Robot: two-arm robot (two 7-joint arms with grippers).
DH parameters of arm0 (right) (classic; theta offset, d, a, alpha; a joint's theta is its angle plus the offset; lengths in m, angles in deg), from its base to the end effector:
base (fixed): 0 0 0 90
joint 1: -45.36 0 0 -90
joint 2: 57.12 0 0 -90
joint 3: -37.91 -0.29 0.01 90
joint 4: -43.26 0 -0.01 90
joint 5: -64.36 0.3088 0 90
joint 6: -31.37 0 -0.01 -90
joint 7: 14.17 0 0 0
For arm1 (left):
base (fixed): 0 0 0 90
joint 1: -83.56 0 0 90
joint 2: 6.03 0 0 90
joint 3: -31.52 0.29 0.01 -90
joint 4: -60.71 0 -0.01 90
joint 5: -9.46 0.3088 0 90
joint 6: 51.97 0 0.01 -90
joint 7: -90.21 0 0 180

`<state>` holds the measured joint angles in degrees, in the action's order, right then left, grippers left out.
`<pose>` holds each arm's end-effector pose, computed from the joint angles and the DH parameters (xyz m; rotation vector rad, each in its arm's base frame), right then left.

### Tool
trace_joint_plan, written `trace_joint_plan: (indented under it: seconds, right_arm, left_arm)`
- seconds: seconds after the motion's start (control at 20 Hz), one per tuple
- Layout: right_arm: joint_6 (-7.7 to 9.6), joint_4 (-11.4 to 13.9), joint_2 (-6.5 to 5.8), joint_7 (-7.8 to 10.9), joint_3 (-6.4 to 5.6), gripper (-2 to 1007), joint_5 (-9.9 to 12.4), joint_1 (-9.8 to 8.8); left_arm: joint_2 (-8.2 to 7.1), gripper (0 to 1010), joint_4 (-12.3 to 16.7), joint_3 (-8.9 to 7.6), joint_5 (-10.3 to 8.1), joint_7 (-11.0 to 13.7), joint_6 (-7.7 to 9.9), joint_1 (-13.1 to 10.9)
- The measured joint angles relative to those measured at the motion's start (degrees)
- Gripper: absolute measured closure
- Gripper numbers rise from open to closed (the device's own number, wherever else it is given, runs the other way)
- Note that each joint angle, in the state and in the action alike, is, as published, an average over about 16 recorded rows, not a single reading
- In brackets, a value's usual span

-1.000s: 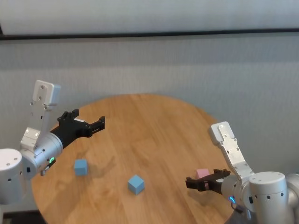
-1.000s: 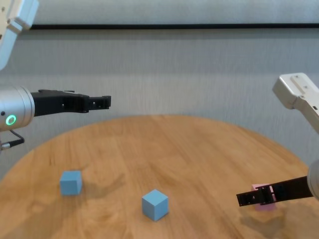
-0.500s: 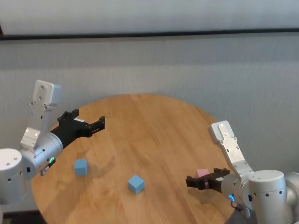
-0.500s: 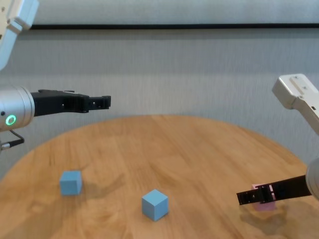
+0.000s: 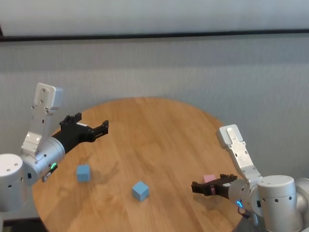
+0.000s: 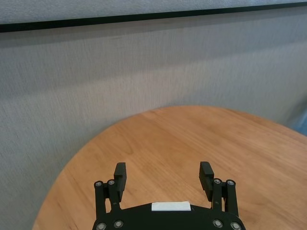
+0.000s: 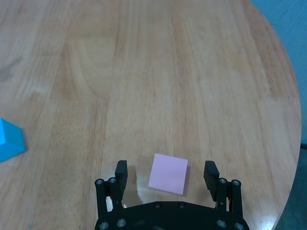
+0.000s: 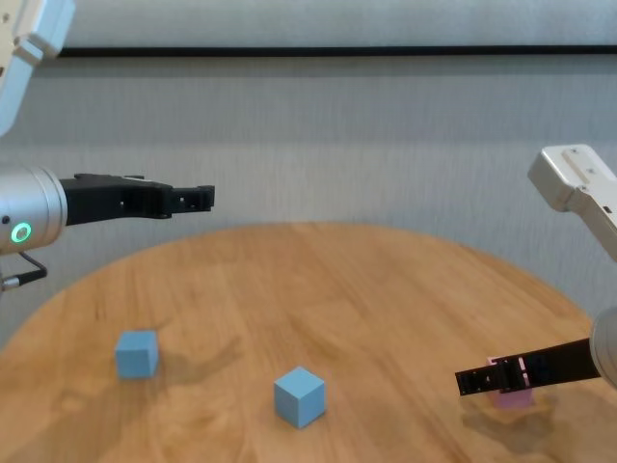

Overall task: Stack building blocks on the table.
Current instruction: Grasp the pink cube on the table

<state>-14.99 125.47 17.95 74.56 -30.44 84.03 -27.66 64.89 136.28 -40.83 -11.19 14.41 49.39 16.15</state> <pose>0.3920 0.0265 -0.2655 -0.6192 0.4339 -1.2125 0.4278 0.0334 -0.2460 0.1515 0.0740 1.1298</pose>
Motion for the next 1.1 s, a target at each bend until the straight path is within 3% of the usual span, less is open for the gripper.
trace_joint_plan:
  seconds: [0.55,1.1]
  right_arm:
    - [-0.05,0.09,-0.08,-0.03,0.04,99,0.06,-0.05]
    - [-0.10,0.23,-0.20,-0.08,0.14,409,0.06,-0.10]
  left_arm:
    - [0.00,11,0.00,0.00,0.00,0.00,0.00,0.00]
    - [0.00,11,0.00,0.00,0.00,0.00,0.00,0.00]
